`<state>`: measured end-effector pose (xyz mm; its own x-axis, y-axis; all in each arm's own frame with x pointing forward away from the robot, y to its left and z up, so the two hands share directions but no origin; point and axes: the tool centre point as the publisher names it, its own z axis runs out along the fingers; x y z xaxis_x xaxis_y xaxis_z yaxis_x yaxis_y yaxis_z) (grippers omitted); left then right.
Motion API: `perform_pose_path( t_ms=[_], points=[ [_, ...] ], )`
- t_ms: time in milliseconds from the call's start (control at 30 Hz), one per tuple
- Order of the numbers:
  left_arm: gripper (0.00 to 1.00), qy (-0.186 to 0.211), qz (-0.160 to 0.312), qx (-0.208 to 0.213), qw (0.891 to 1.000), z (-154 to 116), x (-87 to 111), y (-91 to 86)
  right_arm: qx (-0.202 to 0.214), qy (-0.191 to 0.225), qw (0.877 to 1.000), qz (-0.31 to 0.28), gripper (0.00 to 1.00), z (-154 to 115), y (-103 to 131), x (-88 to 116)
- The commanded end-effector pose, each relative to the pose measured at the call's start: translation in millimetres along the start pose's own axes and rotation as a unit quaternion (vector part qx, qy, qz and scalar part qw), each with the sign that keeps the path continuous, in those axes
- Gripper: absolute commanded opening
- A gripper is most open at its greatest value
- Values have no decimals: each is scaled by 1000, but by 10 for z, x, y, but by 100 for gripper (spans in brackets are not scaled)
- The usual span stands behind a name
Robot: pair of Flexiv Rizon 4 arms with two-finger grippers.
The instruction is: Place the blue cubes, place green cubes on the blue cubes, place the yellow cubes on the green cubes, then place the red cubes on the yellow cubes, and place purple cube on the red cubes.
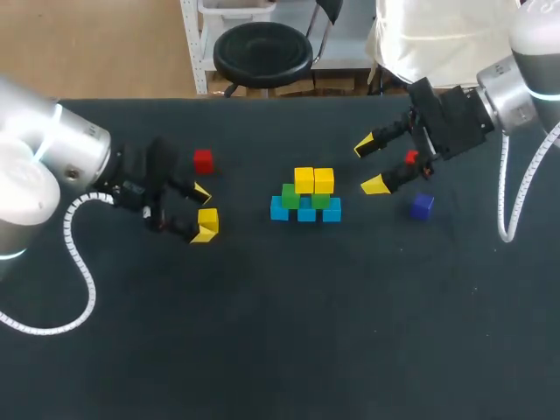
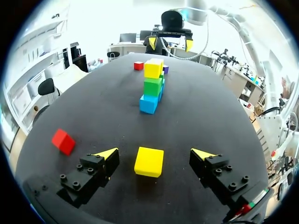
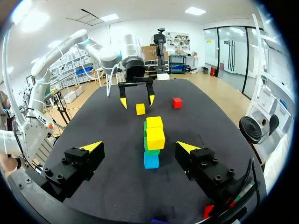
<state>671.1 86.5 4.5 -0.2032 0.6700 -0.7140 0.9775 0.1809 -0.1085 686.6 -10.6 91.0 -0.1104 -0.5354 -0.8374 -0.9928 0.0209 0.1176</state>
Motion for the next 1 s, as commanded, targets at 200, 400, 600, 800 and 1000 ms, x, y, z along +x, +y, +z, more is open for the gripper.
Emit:
perform_pose_path(
  t_ms=[200,400,600,800,1000],
  points=[
    [93,-4,3,0,1000,-18,30,11,1,0,1000,0,100,-3,6,-2],
    [80,-4,11,2,1000,13,-27,12,1,0,1000,0,100,-3,6,-2],
    [74,-1,8,4,1000,39,-13,22,1,0,1000,0,100,-3,6,-2],
    [86,-2,7,-1,1000,-24,22,12,1,0,1000,0,100,-3,6,-2],
    [83,0,2,-4,1000,-40,43,21,1,0,1000,0,100,-3,6,-2]
  ],
)
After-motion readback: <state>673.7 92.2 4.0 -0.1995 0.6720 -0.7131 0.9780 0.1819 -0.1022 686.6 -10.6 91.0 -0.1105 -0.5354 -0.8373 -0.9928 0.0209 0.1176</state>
